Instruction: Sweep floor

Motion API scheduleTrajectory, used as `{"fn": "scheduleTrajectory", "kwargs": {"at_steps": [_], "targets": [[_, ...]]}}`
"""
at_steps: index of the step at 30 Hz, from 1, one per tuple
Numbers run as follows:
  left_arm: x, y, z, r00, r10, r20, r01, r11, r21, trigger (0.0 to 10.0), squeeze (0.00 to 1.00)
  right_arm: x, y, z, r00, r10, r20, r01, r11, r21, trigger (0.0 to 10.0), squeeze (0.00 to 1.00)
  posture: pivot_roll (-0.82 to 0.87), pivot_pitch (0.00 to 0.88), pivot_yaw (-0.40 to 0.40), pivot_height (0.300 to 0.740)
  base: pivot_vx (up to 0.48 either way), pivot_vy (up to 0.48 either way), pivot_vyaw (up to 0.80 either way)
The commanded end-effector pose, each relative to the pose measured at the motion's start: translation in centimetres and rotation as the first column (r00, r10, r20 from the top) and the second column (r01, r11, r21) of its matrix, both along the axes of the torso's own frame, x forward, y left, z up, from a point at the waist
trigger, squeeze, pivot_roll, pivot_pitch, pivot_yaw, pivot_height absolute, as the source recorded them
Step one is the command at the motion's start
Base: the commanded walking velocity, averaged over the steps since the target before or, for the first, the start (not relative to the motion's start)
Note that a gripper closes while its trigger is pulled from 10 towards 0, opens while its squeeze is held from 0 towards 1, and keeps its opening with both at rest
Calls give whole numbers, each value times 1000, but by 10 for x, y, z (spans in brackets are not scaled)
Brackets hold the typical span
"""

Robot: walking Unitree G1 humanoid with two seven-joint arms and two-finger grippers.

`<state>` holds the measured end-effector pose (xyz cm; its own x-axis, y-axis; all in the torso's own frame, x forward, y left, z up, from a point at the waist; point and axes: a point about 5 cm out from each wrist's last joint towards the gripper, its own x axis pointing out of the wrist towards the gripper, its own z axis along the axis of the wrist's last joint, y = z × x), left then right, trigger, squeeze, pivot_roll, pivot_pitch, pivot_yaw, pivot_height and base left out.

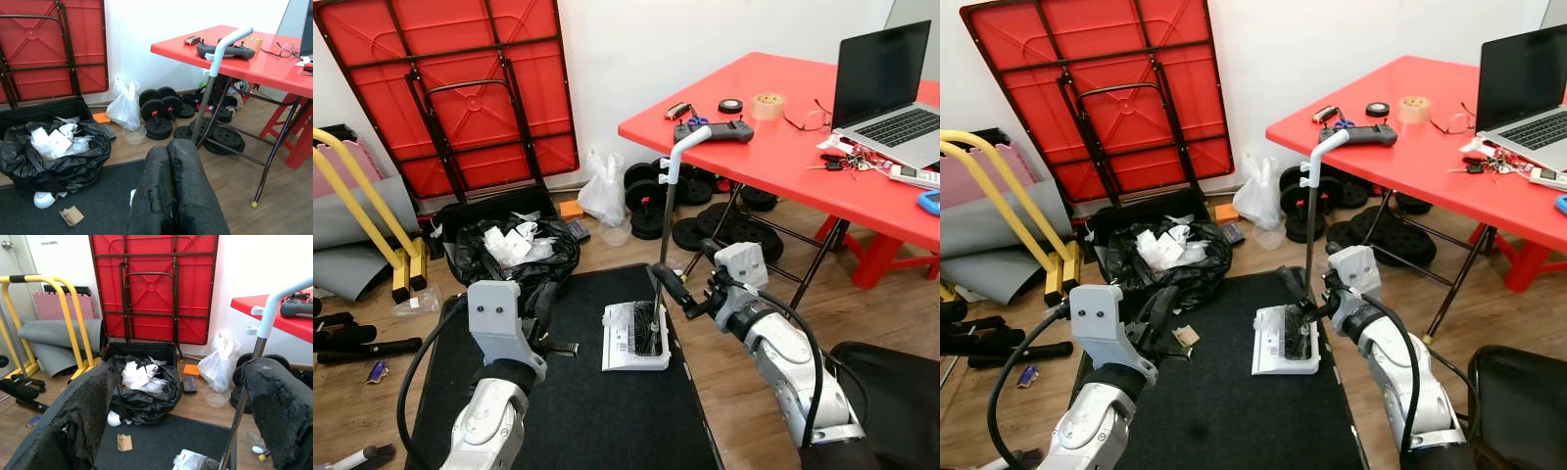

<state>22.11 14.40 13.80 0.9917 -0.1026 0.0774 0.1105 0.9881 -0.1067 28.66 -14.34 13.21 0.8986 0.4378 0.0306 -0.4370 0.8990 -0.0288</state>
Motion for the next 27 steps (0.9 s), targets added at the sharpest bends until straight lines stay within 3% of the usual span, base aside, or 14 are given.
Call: {"fn": "scheduleTrajectory", "kwargs": {"at_steps": [1,15,17,20,22,27], "targets": [[-2,3,0,1000,-1,-5,1,1000,13,10000,0,0,2,-2,1000,6,-20,-6,1000,11,10000,0,-88,0,-5,740,0,0,0],[-2,3,1,1000,0,-7,0,1000,16,10000,0,0,-2,-1,1000,-10,-25,11,1000,29,10000,0,-83,0,-5,740,0,0,0],[-2,17,7,999,52,15,-52,998,37,10000,0,3,-21,1,995,-95,-26,96,995,27,10000,0,-85,0,-5,740,0,0,0],[-1,28,11,996,90,29,-91,995,47,10000,0,3,-34,2,990,-142,-26,142,990,11,10000,0,-90,0,-1,740,0,0,0],[-1,46,15,989,144,45,-147,986,73,10000,0,-2,-50,-2,981,-189,-31,189,982,-27,10000,0,-95,0,1,740,0,0,0],[-7,54,12,987,159,39,-162,982,98,10000,0,-22,-48,-11,983,-177,-51,175,983,-49,10000,0,-104,0,16,740,0,0,0]]}}
